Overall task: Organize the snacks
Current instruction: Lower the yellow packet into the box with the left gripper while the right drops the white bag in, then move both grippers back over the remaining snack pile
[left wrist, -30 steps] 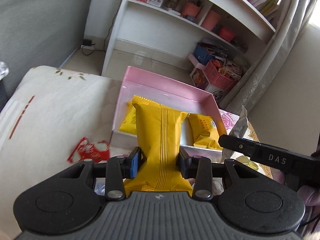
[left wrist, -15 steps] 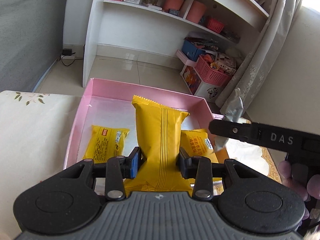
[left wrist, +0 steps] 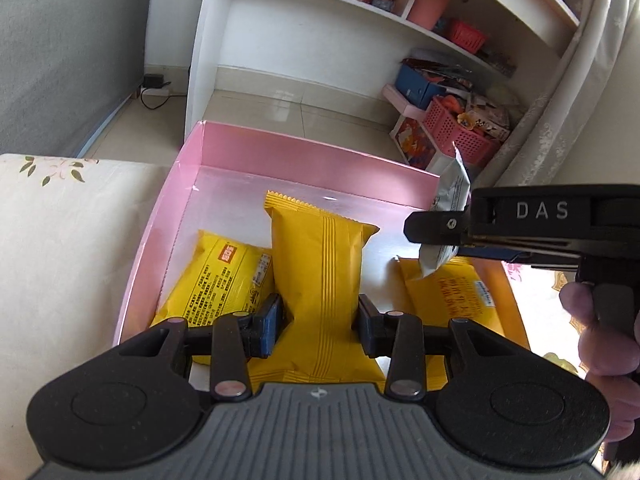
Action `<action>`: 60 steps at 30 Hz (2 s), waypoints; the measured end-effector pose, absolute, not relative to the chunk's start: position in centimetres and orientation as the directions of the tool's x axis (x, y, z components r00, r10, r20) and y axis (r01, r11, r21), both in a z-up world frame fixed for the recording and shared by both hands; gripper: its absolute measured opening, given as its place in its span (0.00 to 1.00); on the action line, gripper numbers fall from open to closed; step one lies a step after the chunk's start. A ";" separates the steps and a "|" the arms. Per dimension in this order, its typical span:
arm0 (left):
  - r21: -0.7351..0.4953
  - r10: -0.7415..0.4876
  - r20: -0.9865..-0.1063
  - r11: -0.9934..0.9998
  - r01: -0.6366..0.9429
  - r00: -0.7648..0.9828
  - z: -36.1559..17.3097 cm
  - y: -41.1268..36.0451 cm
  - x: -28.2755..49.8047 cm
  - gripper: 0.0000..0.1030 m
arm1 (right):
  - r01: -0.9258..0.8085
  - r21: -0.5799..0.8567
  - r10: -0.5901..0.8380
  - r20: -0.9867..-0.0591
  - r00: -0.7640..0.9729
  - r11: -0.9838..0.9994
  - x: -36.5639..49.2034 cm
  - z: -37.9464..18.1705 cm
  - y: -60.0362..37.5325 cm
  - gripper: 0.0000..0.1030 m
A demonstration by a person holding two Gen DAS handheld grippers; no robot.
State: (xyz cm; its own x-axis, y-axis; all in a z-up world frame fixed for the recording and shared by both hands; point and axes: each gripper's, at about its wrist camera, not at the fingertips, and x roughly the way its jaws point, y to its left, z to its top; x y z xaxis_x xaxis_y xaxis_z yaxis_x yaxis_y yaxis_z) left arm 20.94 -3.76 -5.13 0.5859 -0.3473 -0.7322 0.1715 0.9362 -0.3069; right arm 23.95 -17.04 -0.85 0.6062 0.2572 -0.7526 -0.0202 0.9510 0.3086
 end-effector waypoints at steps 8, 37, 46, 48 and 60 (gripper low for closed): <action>-0.304 -0.361 -0.725 0.932 0.198 0.586 -4.9 -4.2 21.3 0.51 | -0.020 0.298 0.250 -0.759 0.601 0.954 24.3 -0.7 -16.6 0.52; -0.239 -0.369 -0.696 0.928 0.286 0.617 -0.2 -1.3 13.2 0.99 | 0.021 0.276 0.186 -0.701 0.688 0.961 12.5 5.0 -16.8 0.93; -0.206 -0.317 -0.734 0.947 0.248 0.601 -0.3 1.7 9.8 1.00 | -0.006 0.210 0.160 -0.723 0.672 0.978 6.6 4.0 -15.2 0.94; -0.199 -0.305 -0.739 0.951 0.238 0.600 -0.6 2.1 9.2 1.00 | -0.006 0.209 0.159 -0.726 0.669 0.978 5.6 3.5 -15.2 0.94; -0.166 -0.322 -0.743 0.938 0.305 0.587 -3.4 4.7 6.9 1.00 | -0.123 0.083 0.144 -0.733 0.665 0.989 1.8 0.2 -13.6 0.95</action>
